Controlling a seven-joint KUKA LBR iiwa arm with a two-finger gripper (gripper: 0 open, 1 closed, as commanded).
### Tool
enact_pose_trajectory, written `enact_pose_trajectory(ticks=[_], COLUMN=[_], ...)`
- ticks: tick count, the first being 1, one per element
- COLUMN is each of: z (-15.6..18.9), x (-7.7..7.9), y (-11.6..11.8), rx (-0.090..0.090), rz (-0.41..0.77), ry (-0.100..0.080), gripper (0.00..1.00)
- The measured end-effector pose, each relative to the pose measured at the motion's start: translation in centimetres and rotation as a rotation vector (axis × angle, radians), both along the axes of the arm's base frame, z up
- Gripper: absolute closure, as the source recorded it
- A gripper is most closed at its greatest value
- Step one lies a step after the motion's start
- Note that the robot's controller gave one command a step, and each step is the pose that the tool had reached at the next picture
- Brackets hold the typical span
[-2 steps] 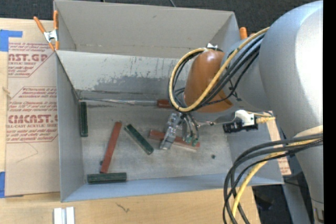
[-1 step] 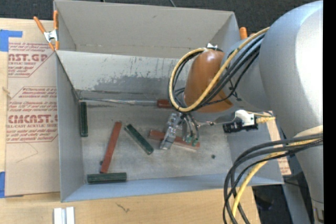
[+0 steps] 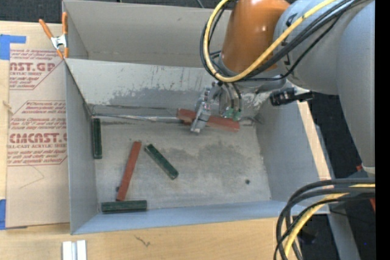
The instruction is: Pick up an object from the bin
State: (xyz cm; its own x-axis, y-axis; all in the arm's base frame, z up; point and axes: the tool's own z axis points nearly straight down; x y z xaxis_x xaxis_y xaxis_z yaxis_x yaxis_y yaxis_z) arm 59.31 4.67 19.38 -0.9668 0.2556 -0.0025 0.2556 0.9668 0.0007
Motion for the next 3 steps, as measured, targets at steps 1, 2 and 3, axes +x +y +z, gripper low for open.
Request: enact_pose_trajectory(ticks=[1,2,3], z=[-0.01,0.28,0.83], x=[-0.01,-0.18,-0.52], y=[-0.01,-0.09,0.66], rx=[-0.001,-0.001,0.0], rz=[0.0,0.0,0.052], ry=[0.0,0.005,-0.016], gripper=[1.0,1.0,1.0])
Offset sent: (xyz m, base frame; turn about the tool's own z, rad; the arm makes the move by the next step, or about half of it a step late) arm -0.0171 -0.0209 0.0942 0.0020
